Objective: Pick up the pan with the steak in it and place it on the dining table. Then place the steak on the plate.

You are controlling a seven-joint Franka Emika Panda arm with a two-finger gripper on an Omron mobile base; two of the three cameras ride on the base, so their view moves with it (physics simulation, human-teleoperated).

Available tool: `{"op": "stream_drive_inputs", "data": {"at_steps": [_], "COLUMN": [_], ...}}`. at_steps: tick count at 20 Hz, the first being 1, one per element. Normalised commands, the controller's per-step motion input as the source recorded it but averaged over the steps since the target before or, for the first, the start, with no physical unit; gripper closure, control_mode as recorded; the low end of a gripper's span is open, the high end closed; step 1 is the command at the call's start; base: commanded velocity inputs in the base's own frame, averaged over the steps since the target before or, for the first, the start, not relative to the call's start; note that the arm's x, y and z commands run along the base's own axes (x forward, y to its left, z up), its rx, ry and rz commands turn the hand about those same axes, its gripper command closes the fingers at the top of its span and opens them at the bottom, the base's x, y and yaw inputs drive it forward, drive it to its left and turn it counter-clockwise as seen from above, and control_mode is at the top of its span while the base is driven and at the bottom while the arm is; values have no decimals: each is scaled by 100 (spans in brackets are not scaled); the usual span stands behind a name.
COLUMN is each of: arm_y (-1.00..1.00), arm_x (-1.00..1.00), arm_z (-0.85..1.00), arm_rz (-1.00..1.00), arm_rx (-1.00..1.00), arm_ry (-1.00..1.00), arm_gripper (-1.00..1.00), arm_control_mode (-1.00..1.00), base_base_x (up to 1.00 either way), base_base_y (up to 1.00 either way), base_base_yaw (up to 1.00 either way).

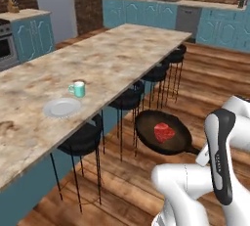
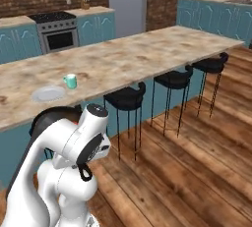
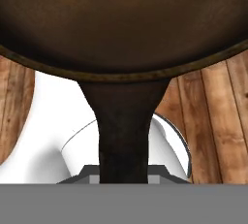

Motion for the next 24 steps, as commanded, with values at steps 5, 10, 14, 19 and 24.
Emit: {"op": "stream_drive_inputs", "data": {"at_steps": [5, 10, 14, 19, 24], "arm_y": [0, 0, 0, 0, 0], "arm_x": [0, 0, 0, 0, 0], "arm_z": [0, 0, 0, 0, 0], "arm_rz": [0, 0, 0, 0, 0], "arm_rx": [0, 0, 0, 0, 0], "arm_ry": [0, 0, 0, 0, 0], "arm_gripper": [100, 100, 100, 100, 100], "arm_control_mode": [100, 100, 100, 100, 100], "base_base_x": [-12, -8, -9, -11, -13], "base_base_y": [2, 0, 0, 0, 0], "base_base_yaw": [49, 50, 50, 49, 47]}}
